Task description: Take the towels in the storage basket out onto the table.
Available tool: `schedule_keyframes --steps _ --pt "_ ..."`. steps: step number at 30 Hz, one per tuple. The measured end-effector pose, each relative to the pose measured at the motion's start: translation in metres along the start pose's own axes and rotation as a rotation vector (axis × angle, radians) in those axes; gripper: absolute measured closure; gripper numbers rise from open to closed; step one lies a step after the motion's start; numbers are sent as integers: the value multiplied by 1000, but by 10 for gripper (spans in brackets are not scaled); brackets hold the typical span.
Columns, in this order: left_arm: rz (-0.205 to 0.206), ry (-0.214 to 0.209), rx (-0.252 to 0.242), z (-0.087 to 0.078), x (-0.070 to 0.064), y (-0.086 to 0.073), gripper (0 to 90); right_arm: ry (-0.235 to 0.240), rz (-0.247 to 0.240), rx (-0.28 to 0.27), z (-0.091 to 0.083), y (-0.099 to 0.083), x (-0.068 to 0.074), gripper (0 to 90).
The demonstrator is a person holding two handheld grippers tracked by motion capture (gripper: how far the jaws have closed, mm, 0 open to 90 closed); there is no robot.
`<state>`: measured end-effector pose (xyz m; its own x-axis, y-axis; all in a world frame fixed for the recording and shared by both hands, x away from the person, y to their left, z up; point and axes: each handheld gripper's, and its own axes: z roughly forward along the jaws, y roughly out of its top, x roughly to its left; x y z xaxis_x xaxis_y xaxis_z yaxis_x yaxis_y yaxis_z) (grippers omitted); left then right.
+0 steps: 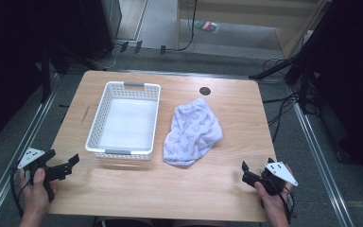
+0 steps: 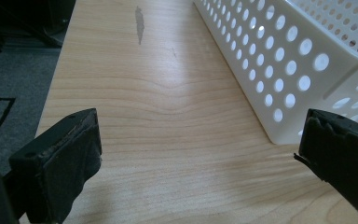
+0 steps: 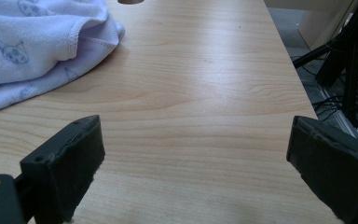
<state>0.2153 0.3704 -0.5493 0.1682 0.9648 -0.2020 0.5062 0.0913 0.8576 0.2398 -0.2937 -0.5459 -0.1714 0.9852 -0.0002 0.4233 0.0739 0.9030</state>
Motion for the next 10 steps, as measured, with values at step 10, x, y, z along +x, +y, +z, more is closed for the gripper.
schedule_keyframes --steps 10 --pt "19 12 18 3 -3 -1 0 -12 -1 18 1 0 -1 47"
